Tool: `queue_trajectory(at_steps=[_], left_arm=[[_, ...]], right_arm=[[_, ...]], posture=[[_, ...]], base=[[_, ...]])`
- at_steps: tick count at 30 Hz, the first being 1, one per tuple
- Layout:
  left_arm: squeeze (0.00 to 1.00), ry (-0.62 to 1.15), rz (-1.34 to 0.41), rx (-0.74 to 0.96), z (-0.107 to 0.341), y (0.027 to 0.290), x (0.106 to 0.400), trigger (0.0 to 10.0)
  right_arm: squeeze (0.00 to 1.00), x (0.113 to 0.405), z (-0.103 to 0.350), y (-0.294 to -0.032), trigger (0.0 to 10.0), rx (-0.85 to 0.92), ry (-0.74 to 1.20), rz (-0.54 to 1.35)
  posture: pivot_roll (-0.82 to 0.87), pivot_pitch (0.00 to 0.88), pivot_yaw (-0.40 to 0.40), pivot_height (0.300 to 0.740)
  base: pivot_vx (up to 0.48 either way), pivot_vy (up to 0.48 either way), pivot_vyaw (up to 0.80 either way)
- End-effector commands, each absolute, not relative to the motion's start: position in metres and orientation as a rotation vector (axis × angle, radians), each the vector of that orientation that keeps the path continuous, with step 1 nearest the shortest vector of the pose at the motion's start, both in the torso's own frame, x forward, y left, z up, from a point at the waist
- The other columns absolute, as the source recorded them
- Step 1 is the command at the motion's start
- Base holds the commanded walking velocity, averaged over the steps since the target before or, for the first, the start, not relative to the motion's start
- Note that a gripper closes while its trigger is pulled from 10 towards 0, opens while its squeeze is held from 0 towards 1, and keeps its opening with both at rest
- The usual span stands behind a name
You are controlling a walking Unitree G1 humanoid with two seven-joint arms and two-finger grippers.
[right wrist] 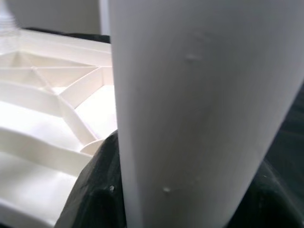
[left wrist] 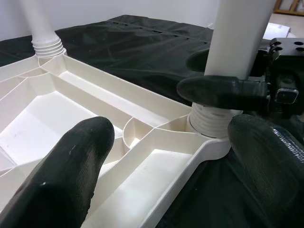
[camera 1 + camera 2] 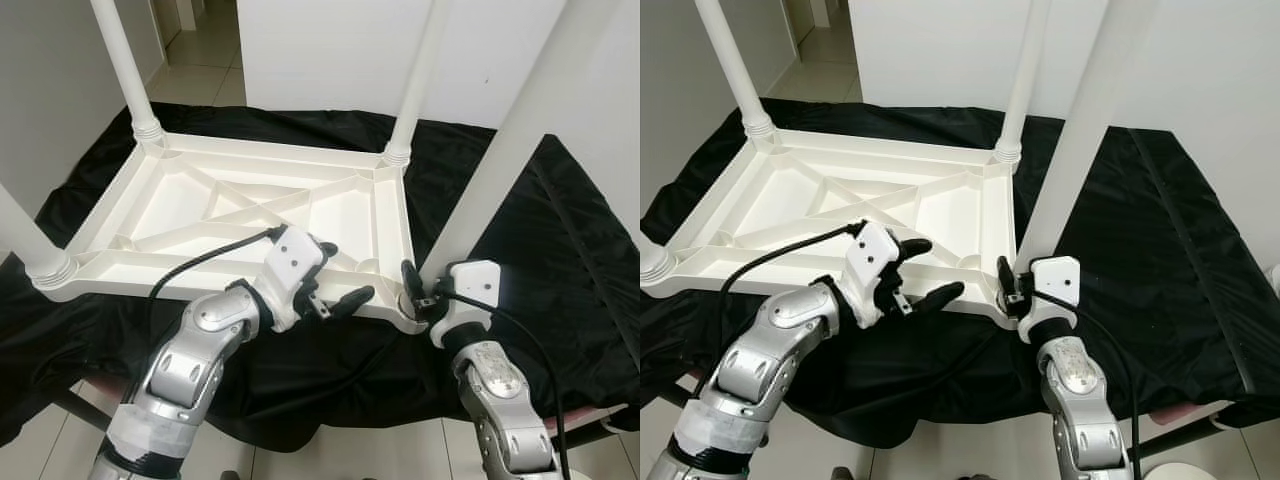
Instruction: Building children table
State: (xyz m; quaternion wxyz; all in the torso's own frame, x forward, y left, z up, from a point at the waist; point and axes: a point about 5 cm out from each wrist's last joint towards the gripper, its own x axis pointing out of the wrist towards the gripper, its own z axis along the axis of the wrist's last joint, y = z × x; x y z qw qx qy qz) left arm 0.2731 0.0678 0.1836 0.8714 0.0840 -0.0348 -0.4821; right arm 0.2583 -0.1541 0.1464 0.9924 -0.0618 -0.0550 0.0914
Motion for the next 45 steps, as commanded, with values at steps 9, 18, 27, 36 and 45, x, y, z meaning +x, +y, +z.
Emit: queue_trajectory(at_steps=[9, 18, 27, 36, 45], left_arm=[[0.0, -0.059, -1.025, 0.173, 0.183, 0.068, 0.271, 10.0], [0.0, -0.061, -1.023, 0.181, 0.185, 0.068, 0.271, 10.0], [0.0, -0.065, -1.022, 0.188, 0.188, 0.068, 0.272, 10.0], [0.0, -0.067, -1.008, 0.185, 0.189, 0.069, 0.273, 10.0], [0.0, -0.068, -0.996, 0.182, 0.19, 0.069, 0.274, 10.0]], right_arm=[[0.0, 0.248, 0.112, -0.148, 10.0, -0.217, 0.006, 0.362], [0.0, 0.248, 0.104, -0.15, 10.0, -0.086, 0.036, 0.42], [0.0, 0.258, 0.103, -0.151, 10.0, 0.055, 0.096, 0.378], [0.0, 0.266, 0.101, -0.148, 10.0, 0.005, 0.198, 0.416], [0.0, 0.271, 0.101, -0.149, 10.0, -0.009, 0.319, 0.451]], posture=[[-0.03, 0.08, -0.015, 0.74], [-0.04, 0.087, -0.003, 0.74], [-0.03, 0.097, 0.0, 0.74], [-0.03, 0.112, -0.001, 0.74], [-0.03, 0.119, -0.005, 0.74]], base=[[0.0, 0.0, 0.0], [0.0, 0.0, 0.0], [0.0, 0.0, 0.0], [0.0, 0.0, 0.0], [0.0, 0.0, 0.0]])
